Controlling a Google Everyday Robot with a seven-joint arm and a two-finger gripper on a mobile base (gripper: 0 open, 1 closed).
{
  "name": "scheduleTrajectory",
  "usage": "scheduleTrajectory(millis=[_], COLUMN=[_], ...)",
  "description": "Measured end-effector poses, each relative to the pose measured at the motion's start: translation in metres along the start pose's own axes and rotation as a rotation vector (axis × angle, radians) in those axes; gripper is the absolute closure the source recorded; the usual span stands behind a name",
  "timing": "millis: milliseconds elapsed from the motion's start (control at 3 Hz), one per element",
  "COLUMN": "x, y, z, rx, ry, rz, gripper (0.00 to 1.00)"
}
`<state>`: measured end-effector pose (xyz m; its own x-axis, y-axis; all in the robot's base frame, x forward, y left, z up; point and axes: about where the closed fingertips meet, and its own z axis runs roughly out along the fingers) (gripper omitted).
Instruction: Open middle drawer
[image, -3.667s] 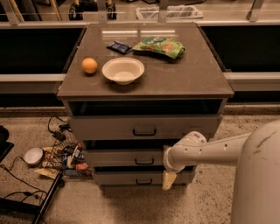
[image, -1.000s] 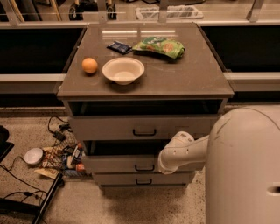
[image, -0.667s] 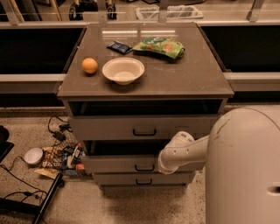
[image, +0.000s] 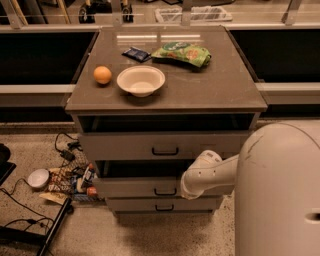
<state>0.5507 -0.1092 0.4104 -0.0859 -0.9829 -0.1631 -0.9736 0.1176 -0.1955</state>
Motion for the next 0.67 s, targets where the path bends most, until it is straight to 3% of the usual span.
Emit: scheduleTrajectory(millis=[333, 667], x=[0.0000, 0.0000], y=[0.0000, 0.0001], z=[0.0000, 0.0000], rx=[0.000, 0.000], ry=[0.000, 0.000], rz=[0.000, 0.000], gripper=[0.04, 0.00])
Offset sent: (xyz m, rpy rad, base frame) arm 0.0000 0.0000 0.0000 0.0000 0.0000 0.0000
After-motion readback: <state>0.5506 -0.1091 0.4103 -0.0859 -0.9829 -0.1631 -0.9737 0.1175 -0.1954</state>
